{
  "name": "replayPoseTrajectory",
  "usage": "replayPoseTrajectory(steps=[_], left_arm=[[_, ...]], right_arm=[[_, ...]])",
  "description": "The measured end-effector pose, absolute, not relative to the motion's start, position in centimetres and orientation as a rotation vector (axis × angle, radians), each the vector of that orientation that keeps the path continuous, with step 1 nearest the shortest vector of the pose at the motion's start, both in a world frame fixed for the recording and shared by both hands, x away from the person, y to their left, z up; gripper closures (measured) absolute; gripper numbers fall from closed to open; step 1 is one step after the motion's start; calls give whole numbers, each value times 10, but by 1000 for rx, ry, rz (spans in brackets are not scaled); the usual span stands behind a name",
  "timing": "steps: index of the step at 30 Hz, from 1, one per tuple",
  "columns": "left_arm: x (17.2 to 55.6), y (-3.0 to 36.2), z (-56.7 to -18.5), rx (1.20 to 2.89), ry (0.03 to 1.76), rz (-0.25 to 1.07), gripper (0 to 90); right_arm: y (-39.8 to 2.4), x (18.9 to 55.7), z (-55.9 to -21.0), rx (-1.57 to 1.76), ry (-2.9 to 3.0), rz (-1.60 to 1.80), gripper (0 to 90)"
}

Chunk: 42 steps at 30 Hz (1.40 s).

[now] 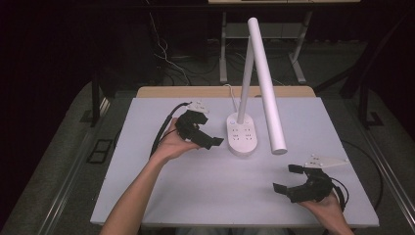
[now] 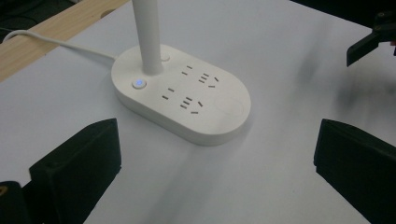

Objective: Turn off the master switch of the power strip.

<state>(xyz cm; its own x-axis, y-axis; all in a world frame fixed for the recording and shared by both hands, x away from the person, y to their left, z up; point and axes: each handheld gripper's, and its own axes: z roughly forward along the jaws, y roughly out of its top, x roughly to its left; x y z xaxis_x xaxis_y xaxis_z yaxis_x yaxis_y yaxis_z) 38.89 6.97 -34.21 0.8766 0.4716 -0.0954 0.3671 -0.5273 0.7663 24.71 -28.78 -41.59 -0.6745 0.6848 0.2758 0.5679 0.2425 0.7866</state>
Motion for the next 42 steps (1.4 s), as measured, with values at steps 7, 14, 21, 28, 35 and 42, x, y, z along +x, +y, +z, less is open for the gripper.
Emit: replayPoseTrajectory(steps=[7, 14, 21, 28, 35, 42], left_arm=[[400, 59, -339, 2195, 579, 163, 0], [410, 50, -336, 2204, 570, 172, 0], [421, 44, -337, 2188, 590, 177, 0], [432, 39, -338, 2198, 606, 165, 0], [445, 35, -342, 2191, 639, 155, 0], [456, 31, -348, 2198, 665, 132, 6]], right_arm=[[-288, 247, -415, 1208, 2372, 1419, 1], [-289, 247, -415, 1208, 2365, 1423, 1], [-289, 247, -415, 1202, 2363, 1424, 1], [-289, 247, -415, 1205, 2361, 1424, 1], [-289, 247, -415, 1202, 2363, 1424, 1], [-288, 247, -415, 1201, 2369, 1421, 1]])
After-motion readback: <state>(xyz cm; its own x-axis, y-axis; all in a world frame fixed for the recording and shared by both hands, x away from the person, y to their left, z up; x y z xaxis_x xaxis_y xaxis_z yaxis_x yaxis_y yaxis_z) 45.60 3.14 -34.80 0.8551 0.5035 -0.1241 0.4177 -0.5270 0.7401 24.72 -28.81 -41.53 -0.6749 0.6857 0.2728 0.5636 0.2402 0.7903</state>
